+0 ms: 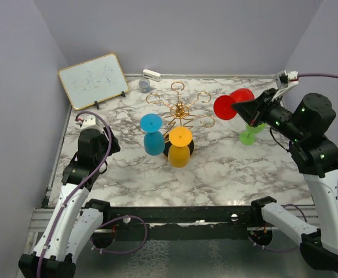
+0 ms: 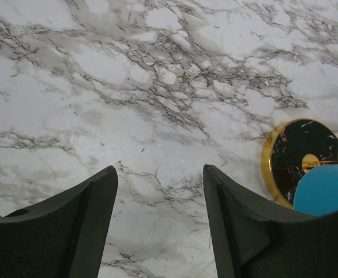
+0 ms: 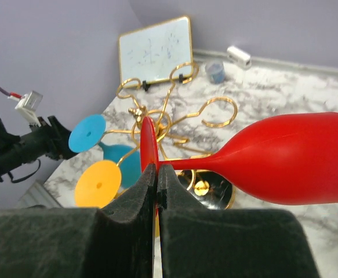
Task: Take the wine glass off the wine glass rack
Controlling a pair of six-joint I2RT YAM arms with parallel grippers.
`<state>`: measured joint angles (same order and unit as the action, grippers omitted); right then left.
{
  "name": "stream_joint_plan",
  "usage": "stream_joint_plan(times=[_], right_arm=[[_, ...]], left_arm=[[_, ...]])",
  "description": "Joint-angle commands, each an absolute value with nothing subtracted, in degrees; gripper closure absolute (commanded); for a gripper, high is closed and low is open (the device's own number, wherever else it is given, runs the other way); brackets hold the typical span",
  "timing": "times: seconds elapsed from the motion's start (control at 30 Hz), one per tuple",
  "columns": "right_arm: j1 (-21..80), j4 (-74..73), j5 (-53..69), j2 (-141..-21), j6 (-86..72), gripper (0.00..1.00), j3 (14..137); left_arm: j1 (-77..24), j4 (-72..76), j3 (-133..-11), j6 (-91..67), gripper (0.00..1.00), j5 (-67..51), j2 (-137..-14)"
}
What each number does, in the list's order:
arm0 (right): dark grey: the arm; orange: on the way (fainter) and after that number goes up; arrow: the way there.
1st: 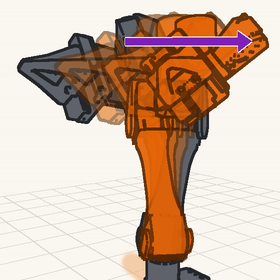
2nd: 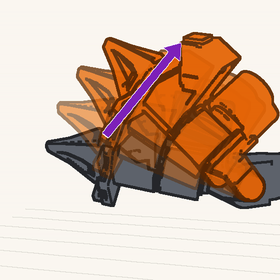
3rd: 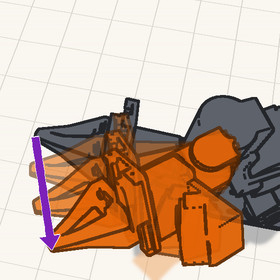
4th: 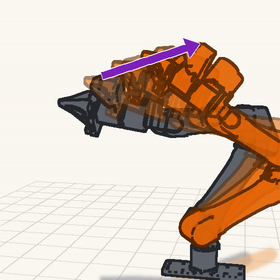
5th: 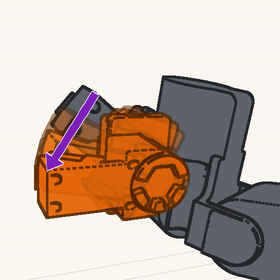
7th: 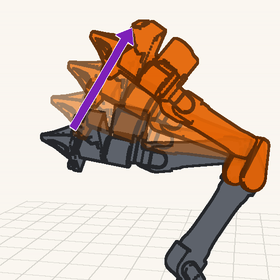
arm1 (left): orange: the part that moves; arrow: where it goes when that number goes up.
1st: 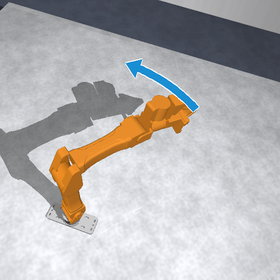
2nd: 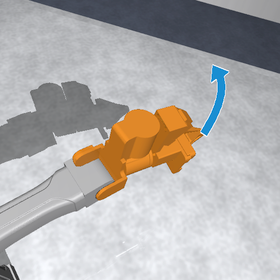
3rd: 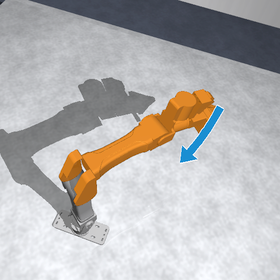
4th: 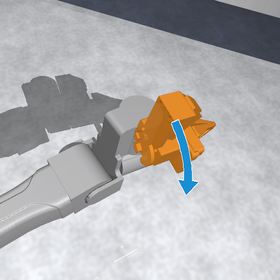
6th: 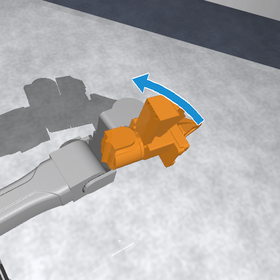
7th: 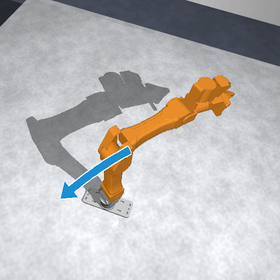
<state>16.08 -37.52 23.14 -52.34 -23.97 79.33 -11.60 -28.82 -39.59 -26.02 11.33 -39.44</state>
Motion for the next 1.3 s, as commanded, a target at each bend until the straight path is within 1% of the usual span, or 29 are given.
stream_joint_plan(times=[0.0, 0.13, 0.23, 0.3, 0.4, 0.47, 0.63, 0.77, 0.93, 1.03, 1.17, 1.27], right_arm=[[16.3, -23.5, 25.1, -55.6, -13.1, 0.99, 79.9], [16.4, -14.0, 28.3, -58.5, -7.1, 0.99, 80.8], [16.5, -6.1, 28.7, -58.5, -2.4, 0.99, 79.7], [16.6, -4.8, 29.7, -60.1, 0.2, 0.99, 81.6], [18.2, -6.6, 32.4, -63.5, 3.2, 0.99, 85.9], [21.5, -7.0, 31.9, -64.8, 6.0, 0.99, 87.5], [33.9, -7.1, 28.1, -65.8, 13.4, 0.99, 88.7], [46.1, -5.7, 18.3, -64.5, 22.9, 0.99, 84.9], [57.9, 4.7, 2.4, -61.2, 35.2, 0.99, 73.7], [62.5, 7.8, -2.2, -61.8, 40.5, 0.99, 70.3], [71.2, 14.2, -9.1, -65.0, 48.9, 0.99, 66.6], [75.0, 18.1, -12.5, -67.8, 52.7, 0.99, 65.7]], left_arm=[[-11.4, -29.1, -40.2, -27.1, 0.37, 9.9, -37.5], [-11.4, -29.0, -43.5, -32.6, 0.37, 1.4, -34.5], [-11.4, -27.9, -47.3, -39.7, 0.31, -6.4, -32.2], [-11.4, -26.1, -49.4, -44.5, 0.29, -11.4, -30.9], [-11.4, -23.4, -51.3, -50.7, 0.28, -16.7, -29.3], [-11.4, -23.4, -52.7, -53.3, 0.28, -17.8, -28.7], [-11.4, -24.5, -54.5, -58.2, 0.28, -17.8, -26.7], [-11.4, -24.0, -55.0, -64.9, 0.28, -18.5, -24.9], [-11.4, -21.9, -55.2, -76.2, 0.28, -20.3, -24.1], [-11.4, -21.3, -55.9, -81.1, 0.28, -20.6, -23.5], [-11.4, -20.7, -55.9, -86.0, 0.28, -21.0, -23.1], [-11.4, -18.3, -54.2, -90.3, 0.28, -23.4, -22.8]])
